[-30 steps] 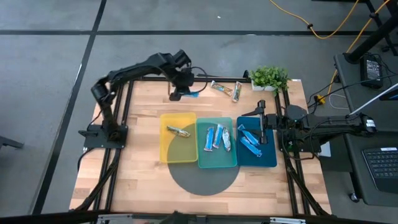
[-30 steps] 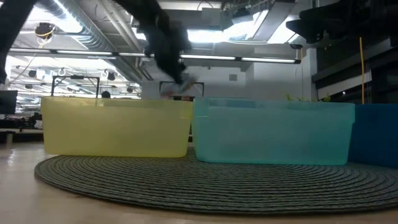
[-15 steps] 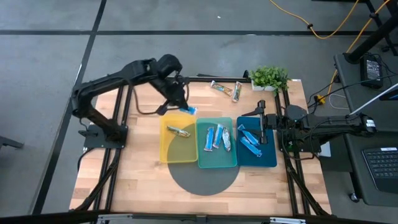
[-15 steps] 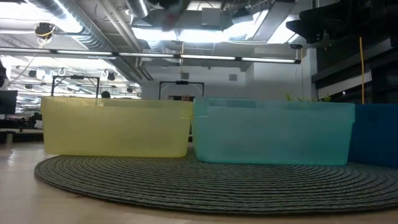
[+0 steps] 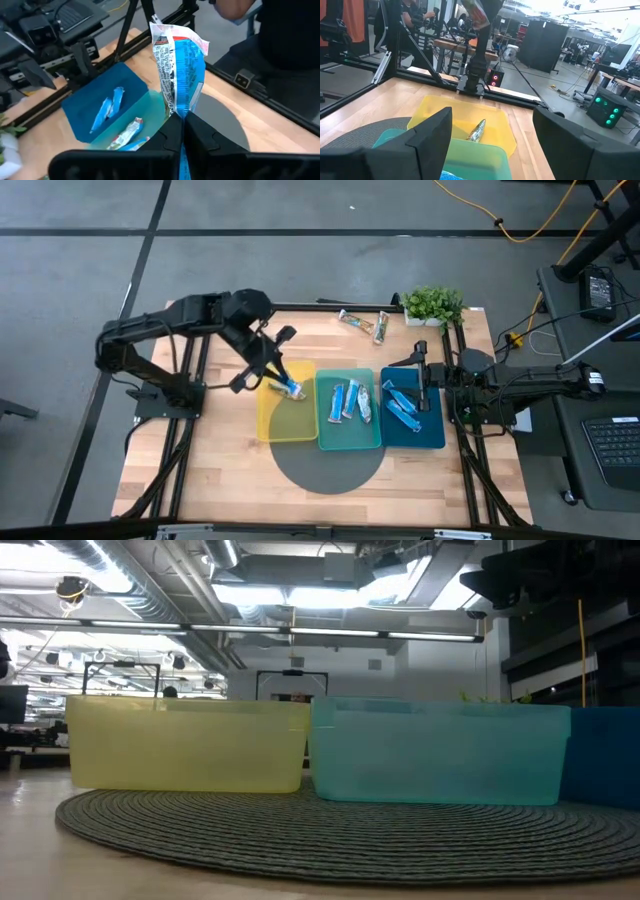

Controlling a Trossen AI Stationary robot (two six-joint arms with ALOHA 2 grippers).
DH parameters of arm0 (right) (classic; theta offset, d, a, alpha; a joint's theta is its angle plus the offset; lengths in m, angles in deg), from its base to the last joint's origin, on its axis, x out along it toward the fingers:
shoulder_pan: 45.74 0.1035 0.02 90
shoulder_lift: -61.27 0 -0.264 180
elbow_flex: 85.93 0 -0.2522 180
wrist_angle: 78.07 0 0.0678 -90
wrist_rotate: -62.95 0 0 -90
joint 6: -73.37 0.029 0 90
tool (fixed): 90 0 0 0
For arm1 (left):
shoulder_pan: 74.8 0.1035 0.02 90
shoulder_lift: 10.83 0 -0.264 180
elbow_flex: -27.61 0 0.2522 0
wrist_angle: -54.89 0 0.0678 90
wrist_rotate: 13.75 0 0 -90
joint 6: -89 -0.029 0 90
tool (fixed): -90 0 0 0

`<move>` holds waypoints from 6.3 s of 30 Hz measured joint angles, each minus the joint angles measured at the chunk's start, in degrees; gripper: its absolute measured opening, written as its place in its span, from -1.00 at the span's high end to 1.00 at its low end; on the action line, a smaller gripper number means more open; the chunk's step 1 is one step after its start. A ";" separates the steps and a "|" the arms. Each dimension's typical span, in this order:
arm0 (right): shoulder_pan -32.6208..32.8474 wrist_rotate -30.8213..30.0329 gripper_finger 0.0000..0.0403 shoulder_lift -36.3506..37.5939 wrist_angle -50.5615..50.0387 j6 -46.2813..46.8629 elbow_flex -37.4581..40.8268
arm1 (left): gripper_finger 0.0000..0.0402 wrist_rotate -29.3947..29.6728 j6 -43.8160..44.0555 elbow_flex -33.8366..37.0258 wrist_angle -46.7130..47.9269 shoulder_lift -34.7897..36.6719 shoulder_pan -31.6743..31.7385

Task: Pick and place Granola Bars by type
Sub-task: Put the red granola bar into the green bin, then put the yellow granola bar into the yellow bin

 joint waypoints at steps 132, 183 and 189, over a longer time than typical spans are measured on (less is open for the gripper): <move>-0.17 -1.05 -0.39 -1.95 5.64 -4.20 0.00 | 0.94 22.33 -16.40 -4.31 -10.06 -45.92 -12.05; -0.15 -7.34 -0.39 -7.39 6.10 -4.22 0.04 | 0.43 19.25 4.00 20.92 -20.82 1.33 4.15; -0.17 -7.69 -0.39 -7.41 6.01 -4.11 0.04 | 0.43 19.29 4.50 39.44 -41.62 6.55 1.11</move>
